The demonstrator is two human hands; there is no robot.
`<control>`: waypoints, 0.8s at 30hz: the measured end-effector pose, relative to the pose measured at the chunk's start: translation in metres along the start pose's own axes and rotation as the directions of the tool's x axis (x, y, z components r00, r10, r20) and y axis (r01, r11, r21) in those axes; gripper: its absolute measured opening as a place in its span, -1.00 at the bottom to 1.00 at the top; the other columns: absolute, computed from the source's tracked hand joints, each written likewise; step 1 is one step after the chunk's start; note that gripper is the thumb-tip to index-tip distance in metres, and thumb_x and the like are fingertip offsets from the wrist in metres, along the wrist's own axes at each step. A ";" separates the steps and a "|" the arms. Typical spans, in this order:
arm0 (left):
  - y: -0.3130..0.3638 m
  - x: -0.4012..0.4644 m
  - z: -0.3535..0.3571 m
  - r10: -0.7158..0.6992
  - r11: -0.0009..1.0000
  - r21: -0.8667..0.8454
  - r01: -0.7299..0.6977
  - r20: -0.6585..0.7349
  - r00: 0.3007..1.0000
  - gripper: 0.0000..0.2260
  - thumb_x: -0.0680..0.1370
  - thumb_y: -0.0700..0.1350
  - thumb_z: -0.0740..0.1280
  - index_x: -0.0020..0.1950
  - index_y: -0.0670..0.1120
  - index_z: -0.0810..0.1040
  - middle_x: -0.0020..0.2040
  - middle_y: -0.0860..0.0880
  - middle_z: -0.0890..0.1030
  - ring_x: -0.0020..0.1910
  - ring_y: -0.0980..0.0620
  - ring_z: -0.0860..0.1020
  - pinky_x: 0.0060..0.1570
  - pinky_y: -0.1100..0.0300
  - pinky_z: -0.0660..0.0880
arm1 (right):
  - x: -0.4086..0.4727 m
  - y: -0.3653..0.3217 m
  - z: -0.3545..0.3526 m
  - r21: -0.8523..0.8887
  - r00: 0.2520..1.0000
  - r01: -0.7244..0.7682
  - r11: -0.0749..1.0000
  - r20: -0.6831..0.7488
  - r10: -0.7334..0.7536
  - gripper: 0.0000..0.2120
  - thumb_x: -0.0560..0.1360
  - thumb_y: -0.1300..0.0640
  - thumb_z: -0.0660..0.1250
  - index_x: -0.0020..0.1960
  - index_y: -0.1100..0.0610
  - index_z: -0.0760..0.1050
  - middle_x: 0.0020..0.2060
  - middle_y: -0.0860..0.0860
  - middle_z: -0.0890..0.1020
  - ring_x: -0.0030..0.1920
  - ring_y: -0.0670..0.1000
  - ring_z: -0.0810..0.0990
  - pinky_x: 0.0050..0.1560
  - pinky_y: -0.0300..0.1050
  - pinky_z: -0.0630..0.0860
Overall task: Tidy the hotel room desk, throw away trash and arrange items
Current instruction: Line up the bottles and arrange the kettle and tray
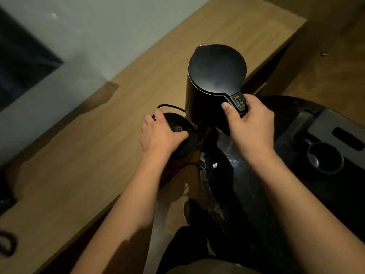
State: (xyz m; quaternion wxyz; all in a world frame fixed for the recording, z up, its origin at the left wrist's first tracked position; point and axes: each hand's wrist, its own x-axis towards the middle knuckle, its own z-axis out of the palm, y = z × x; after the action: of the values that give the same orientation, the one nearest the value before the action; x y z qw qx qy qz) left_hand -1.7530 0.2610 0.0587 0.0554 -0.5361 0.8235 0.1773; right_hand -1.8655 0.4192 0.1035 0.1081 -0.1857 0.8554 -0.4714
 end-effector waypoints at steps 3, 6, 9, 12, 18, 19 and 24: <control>-0.054 -0.020 -0.014 -0.138 0.990 -0.051 0.135 -0.051 0.989 -0.14 0.34 0.25 0.52 0.49 -0.03 0.23 0.39 -0.14 0.34 0.35 -0.23 0.40 0.20 -0.11 0.49 | -0.021 -0.025 0.030 0.004 0.988 0.085 0.996 0.131 -0.085 -0.80 0.56 -0.04 0.35 0.12 0.04 0.57 -0.22 -0.16 0.57 -0.29 -0.21 0.51 -0.32 -0.36 0.32; -0.109 -0.043 -0.023 -0.273 0.956 -0.135 0.260 -0.087 0.958 -0.13 0.36 0.23 0.53 0.52 -0.03 0.21 0.41 -0.14 0.32 0.37 -0.23 0.38 0.22 -0.12 0.50 | -0.047 -0.050 0.061 0.007 0.952 0.181 0.983 0.251 -0.177 -0.76 0.57 -0.03 0.35 0.18 0.03 0.56 -0.13 -0.07 0.62 -0.24 -0.10 0.52 -0.30 -0.37 0.31; -0.165 -0.069 -0.030 -0.391 0.910 -0.198 0.365 -0.112 0.914 -0.14 0.38 0.22 0.53 0.53 -0.03 0.20 0.42 -0.15 0.31 0.37 -0.24 0.38 0.22 -0.12 0.49 | -0.080 -0.071 0.093 0.022 0.894 0.272 0.962 0.365 -0.261 -0.72 0.57 -0.05 0.33 0.23 0.03 0.55 -0.06 -0.06 0.64 -0.16 -0.04 0.56 -0.28 -0.33 0.35; -0.215 -0.100 -0.038 -0.476 0.870 -0.222 0.441 -0.137 0.869 -0.17 0.38 0.23 0.52 0.50 -0.03 0.22 0.39 -0.15 0.33 0.35 -0.24 0.39 0.19 -0.12 0.50 | -0.117 -0.091 0.120 0.026 0.831 0.338 0.941 0.460 -0.311 -0.69 0.57 -0.09 0.30 0.25 0.02 0.53 -0.03 -0.06 0.65 -0.07 0.01 0.61 -0.11 -0.08 0.56; -0.324 -0.178 -0.048 -0.636 0.765 -0.273 0.583 -0.182 0.750 -0.17 0.37 0.26 0.51 0.47 -0.05 0.22 0.36 -0.14 0.34 0.30 -0.24 0.44 0.09 -0.08 0.52 | -0.215 -0.132 0.168 0.085 0.672 0.452 0.888 0.622 -0.402 -0.69 0.59 -0.06 0.30 0.27 0.05 0.50 -0.02 -0.07 0.61 -0.12 -0.12 0.56 -0.25 -0.32 0.43; -0.339 -0.190 -0.048 -0.659 0.745 -0.289 0.601 -0.178 0.731 -0.17 0.37 0.26 0.51 0.47 -0.05 0.22 0.36 -0.14 0.33 0.30 -0.24 0.44 0.06 -0.07 0.52 | -0.231 -0.138 0.175 0.095 0.645 0.474 0.875 0.639 -0.419 -0.71 0.59 -0.06 0.29 0.25 0.04 0.50 -0.05 -0.08 0.60 -0.16 -0.15 0.54 -0.28 -0.33 0.40; -0.402 -0.252 -0.050 -0.771 0.626 -0.370 0.687 -0.162 0.615 -0.15 0.37 0.26 0.51 0.49 -0.06 0.20 0.36 -0.14 0.32 0.31 -0.24 0.42 0.06 -0.08 0.53 | -0.307 -0.162 0.206 0.165 0.486 0.571 0.804 0.722 -0.493 -0.71 0.59 -0.09 0.28 0.21 0.06 0.50 -0.18 -0.09 0.59 -0.21 -0.12 0.55 -0.25 -0.11 0.56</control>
State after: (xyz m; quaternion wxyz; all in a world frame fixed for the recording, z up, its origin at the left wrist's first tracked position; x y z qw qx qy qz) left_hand -1.2798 0.3154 0.0825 -0.0788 -0.8490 0.4958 0.1646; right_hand -1.4779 0.3119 0.1340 0.2819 -0.6188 0.6583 -0.3229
